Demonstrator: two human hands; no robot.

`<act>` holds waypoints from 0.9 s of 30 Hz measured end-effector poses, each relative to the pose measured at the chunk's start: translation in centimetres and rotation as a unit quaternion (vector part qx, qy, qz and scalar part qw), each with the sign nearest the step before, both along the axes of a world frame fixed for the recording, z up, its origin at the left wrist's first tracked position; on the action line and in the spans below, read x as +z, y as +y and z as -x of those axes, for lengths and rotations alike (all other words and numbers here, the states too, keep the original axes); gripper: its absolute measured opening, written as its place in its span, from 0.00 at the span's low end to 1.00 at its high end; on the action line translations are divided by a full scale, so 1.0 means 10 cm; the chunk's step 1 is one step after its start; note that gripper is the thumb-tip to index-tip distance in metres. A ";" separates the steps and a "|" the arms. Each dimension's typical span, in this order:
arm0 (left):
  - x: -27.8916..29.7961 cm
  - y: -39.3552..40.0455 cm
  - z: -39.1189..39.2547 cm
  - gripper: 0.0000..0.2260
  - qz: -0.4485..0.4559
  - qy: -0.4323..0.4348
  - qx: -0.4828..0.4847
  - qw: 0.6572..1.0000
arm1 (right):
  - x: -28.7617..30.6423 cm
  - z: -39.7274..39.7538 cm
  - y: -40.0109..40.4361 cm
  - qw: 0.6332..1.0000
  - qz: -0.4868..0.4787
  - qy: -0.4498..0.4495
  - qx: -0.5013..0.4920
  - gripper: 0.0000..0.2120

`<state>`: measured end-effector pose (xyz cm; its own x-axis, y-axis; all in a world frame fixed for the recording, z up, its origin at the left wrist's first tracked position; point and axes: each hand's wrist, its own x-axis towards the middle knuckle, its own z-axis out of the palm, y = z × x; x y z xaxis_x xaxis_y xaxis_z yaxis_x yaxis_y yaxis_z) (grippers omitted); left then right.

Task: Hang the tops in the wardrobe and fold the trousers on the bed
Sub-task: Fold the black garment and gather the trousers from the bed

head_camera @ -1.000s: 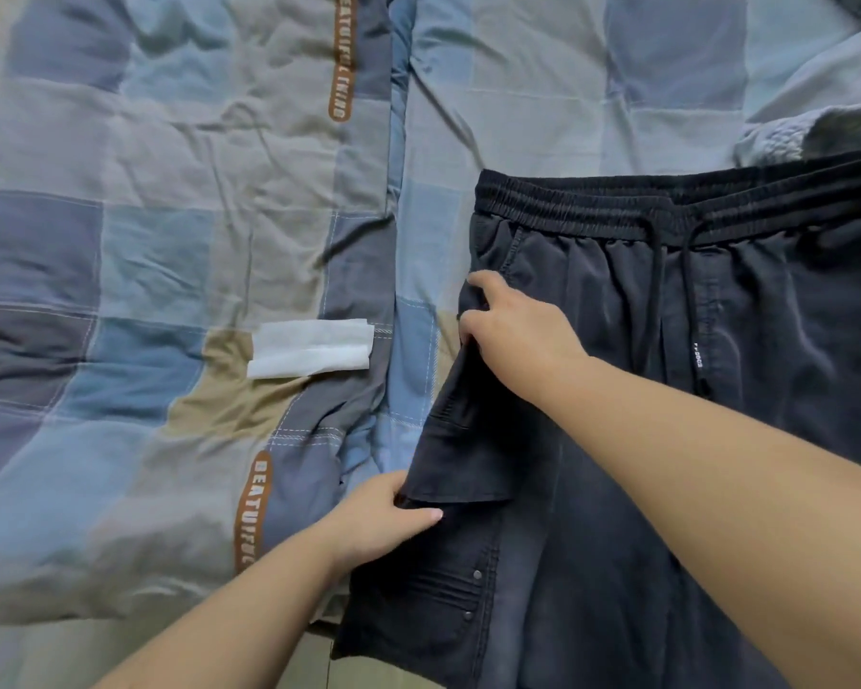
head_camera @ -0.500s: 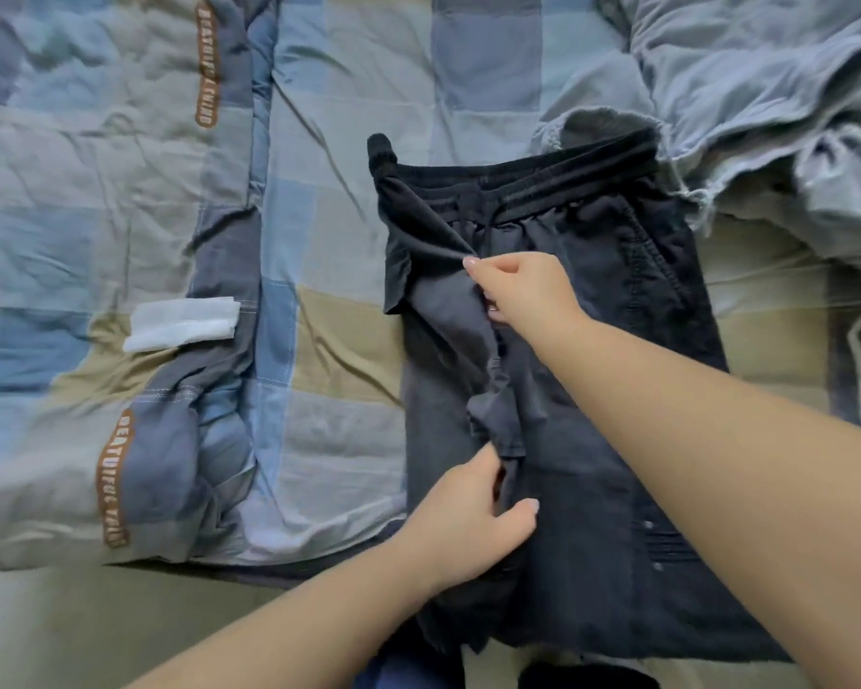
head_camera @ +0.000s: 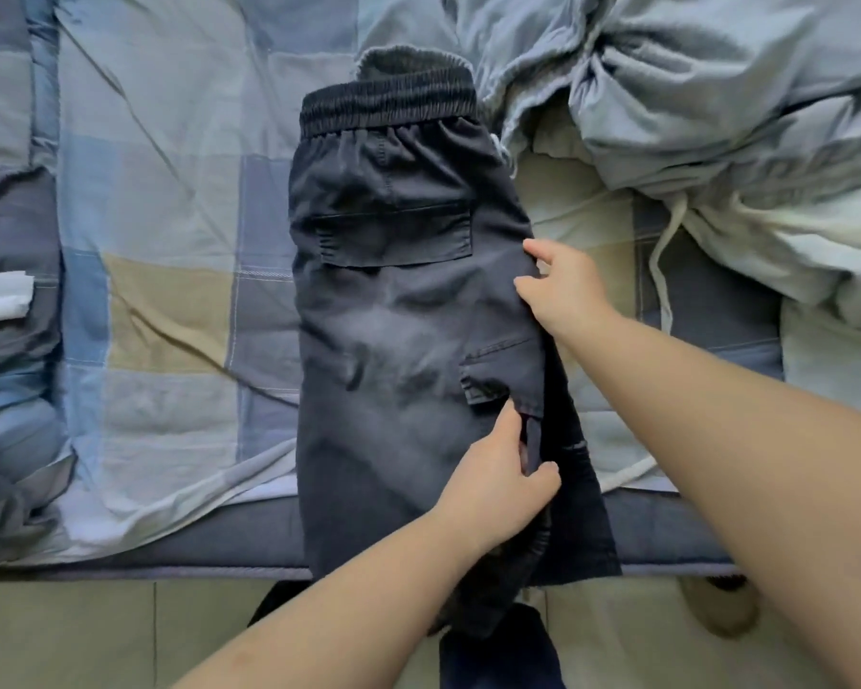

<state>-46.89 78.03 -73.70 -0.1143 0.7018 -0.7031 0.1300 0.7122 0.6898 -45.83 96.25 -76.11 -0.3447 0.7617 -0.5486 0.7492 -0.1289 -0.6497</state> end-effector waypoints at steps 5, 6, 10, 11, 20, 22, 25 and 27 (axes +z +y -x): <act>-0.17 0.17 -0.27 0.29 0.002 -0.017 0.028 0.999 | -0.06 -0.38 -0.12 0.987 0.146 0.061 -0.021 0.30; -0.21 0.18 -0.30 0.30 0.003 -0.023 0.032 0.999 | -0.09 -0.50 -0.17 0.982 0.181 0.046 -0.020 0.30; -0.39 0.10 -0.36 0.33 0.063 -0.079 0.046 0.994 | -0.24 -1.00 -0.49 0.960 0.278 -0.014 -0.020 0.18; -0.43 0.05 -0.36 0.33 0.078 -0.080 0.055 0.992 | -0.28 -1.11 -0.56 0.961 0.276 -0.021 -0.028 0.17; -0.48 -0.79 0.10 0.08 0.118 0.100 0.163 0.974 | -0.33 -1.60 -1.16 0.976 0.156 -0.154 0.014 0.21; -0.44 -1.00 0.24 0.08 0.123 0.189 0.211 0.951 | -0.32 -1.70 -1.34 0.965 0.169 -0.186 0.075 0.21; -0.40 -1.30 0.42 0.19 0.160 0.316 0.235 0.905 | -0.27 -1.83 -1.52 0.962 0.106 -0.226 0.112 0.19; -0.37 -1.48 0.48 0.27 0.184 0.285 0.274 0.900 | -0.24 -1.89 -1.59 0.973 0.040 -0.207 0.093 0.13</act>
<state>-51.65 63.21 -77.45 -0.7876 0.1620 -0.5945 -0.0522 0.9439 0.3262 -26.91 80.39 -78.56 -0.2095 0.6563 -0.7248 0.9600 -0.0028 -0.2801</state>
